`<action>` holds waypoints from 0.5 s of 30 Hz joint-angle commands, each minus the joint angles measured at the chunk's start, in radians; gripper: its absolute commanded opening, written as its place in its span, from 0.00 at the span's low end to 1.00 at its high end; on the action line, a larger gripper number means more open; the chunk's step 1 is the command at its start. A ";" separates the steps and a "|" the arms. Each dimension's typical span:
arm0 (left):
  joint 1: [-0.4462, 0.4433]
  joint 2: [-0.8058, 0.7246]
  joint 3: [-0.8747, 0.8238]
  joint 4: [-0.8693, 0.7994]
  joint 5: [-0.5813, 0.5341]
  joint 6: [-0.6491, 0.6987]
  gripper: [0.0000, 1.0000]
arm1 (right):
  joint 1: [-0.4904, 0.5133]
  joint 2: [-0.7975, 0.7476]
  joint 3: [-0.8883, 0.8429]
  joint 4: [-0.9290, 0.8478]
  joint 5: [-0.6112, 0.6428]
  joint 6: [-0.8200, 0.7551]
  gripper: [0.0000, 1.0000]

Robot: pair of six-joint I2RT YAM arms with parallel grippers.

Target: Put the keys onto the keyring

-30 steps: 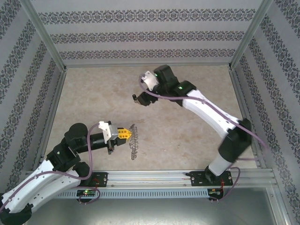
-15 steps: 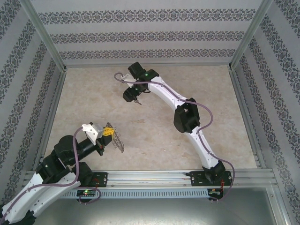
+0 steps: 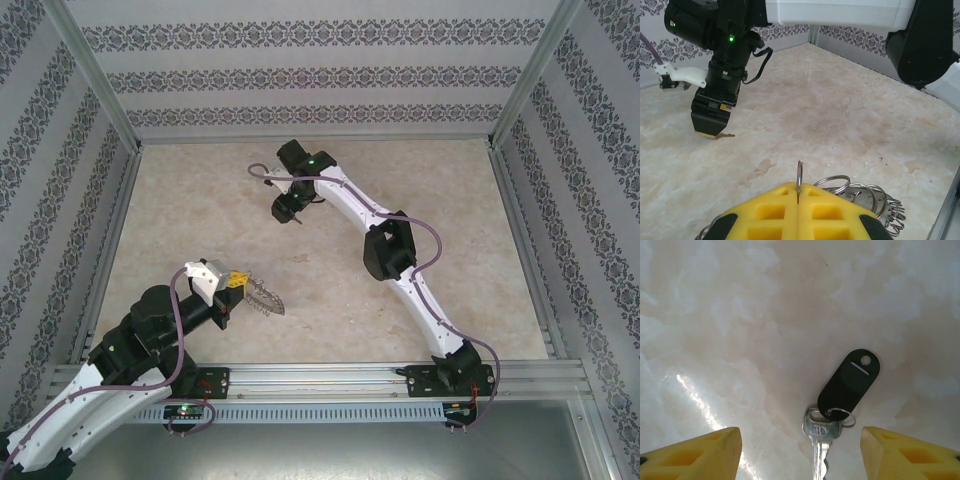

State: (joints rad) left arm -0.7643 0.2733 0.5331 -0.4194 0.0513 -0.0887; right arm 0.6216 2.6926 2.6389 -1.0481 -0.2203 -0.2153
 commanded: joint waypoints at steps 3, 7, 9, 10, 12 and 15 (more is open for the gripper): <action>0.000 -0.013 -0.005 0.093 -0.003 -0.008 0.00 | -0.002 0.064 0.073 -0.047 0.055 0.003 0.62; 0.000 -0.020 -0.001 0.087 -0.013 0.007 0.00 | 0.000 0.083 0.086 -0.057 0.081 -0.002 0.50; 0.000 -0.020 0.004 0.084 -0.017 0.015 0.00 | 0.004 0.083 0.084 -0.068 0.085 -0.010 0.42; 0.001 -0.021 0.005 0.082 -0.016 0.019 0.00 | 0.005 0.082 0.082 -0.072 0.091 -0.016 0.40; 0.000 -0.020 0.012 0.081 -0.021 0.027 0.00 | 0.006 0.083 0.079 -0.083 0.096 -0.022 0.33; 0.000 -0.020 0.023 0.076 -0.025 0.042 0.00 | 0.005 0.079 0.069 -0.100 0.106 -0.032 0.27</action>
State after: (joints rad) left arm -0.7643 0.2665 0.5323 -0.4084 0.0437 -0.0753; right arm 0.6216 2.7647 2.6892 -1.0893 -0.1432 -0.2298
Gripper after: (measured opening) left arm 0.065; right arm 0.276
